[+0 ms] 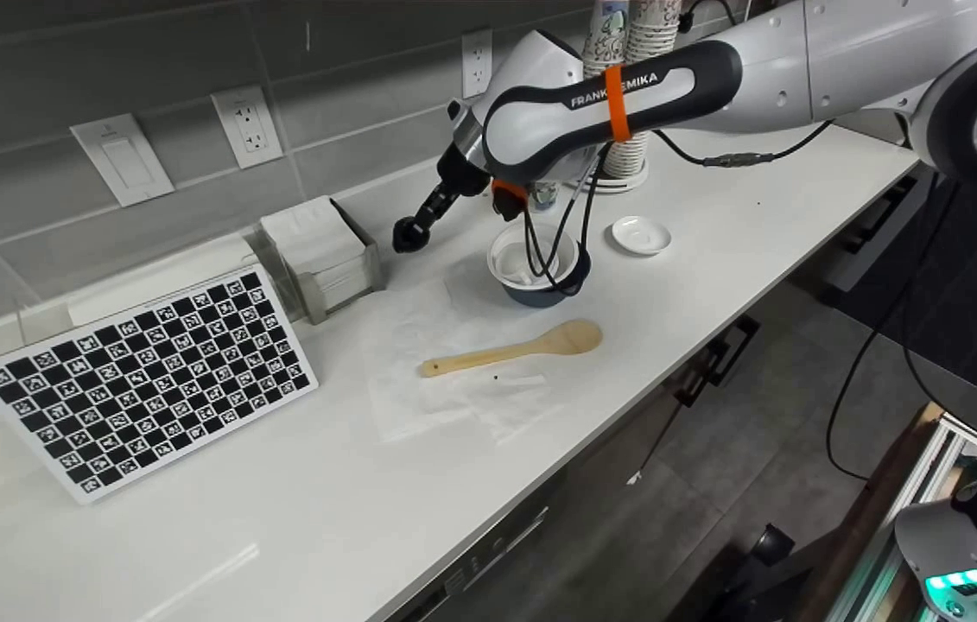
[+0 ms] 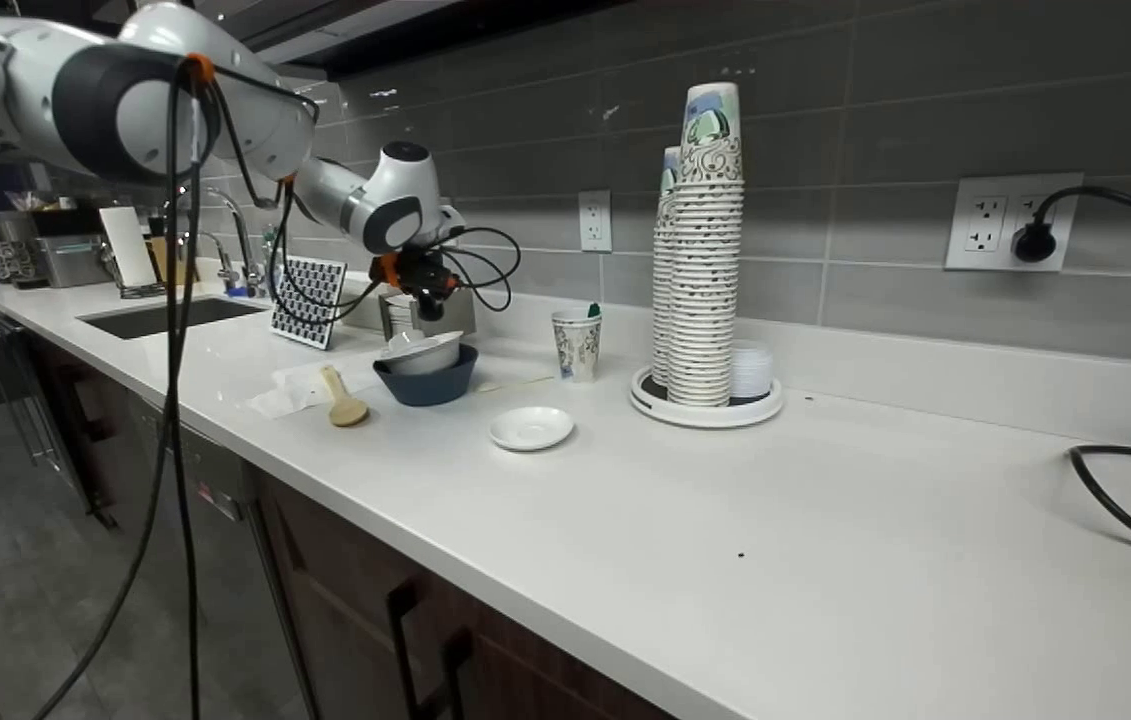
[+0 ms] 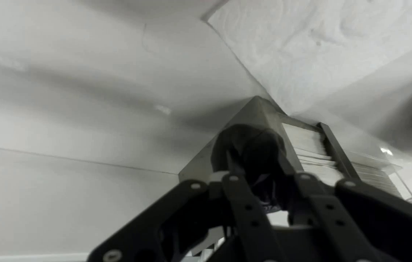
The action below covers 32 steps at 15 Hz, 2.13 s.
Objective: Put the black circular object on the small white plate on the right
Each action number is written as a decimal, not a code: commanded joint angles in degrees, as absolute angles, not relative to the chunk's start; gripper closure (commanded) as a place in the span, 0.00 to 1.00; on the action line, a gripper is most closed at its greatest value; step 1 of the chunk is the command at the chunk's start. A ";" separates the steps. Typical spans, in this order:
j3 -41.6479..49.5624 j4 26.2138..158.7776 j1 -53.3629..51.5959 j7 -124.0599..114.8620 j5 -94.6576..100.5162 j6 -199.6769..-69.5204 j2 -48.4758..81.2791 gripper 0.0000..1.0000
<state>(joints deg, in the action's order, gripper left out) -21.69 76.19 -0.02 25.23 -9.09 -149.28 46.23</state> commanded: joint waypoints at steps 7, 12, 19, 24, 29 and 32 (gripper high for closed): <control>-18.60 107.57 -3.12 5.55 -18.73 -184.43 29.38 0.94; -18.72 110.17 -3.77 5.33 -20.07 -192.98 29.81 0.76; -1.00 121.56 -13.94 4.25 -22.80 -189.60 15.45 0.94; 19.79 134.74 -24.48 0.59 -16.75 -173.31 1.78 0.94; 27.57 135.97 -20.54 -19.58 6.45 -164.80 1.06 0.94; 31.15 132.72 -19.99 -32.09 15.34 -162.27 3.64 0.94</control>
